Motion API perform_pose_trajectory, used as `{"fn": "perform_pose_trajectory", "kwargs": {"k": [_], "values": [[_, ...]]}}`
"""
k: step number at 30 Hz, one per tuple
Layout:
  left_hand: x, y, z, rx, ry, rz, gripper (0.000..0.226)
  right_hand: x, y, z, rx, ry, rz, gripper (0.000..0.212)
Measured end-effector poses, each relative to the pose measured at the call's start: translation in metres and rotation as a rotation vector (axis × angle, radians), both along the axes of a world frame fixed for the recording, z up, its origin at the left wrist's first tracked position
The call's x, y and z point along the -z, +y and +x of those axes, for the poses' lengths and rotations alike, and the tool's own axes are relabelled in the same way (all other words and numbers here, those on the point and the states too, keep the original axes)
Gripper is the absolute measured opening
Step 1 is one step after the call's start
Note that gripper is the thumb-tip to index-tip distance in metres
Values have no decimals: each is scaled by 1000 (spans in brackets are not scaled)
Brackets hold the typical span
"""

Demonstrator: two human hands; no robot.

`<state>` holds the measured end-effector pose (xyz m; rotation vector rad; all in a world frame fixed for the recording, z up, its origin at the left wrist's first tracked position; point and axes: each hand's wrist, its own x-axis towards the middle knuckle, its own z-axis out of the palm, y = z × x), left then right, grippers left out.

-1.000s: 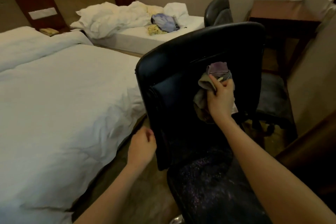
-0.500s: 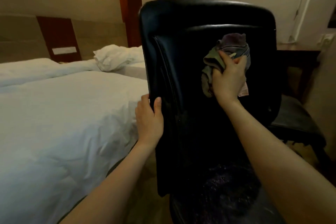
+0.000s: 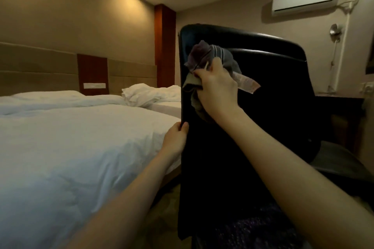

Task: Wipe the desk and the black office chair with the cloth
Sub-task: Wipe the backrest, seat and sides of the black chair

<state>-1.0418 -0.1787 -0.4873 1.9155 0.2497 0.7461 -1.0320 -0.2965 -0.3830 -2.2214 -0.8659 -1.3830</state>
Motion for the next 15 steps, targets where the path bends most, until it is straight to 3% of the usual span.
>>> {"fn": "perform_pose_trajectory", "kwargs": {"k": [4,6,8,11,15], "values": [[9,-19,9,-64,-36,-79,20,27,9,-9,313,-192,-213,10],[8,-19,6,-98,-67,-68,20,47,13,-17,394,-217,-327,19],[7,-17,0,-123,-50,11,15,64,19,-21,367,-172,-339,31],[8,-17,-5,-158,-50,76,20,67,24,-18,314,-66,-328,24],[6,-13,-10,-110,-61,46,19,79,4,-25,329,-170,-359,21]]}}
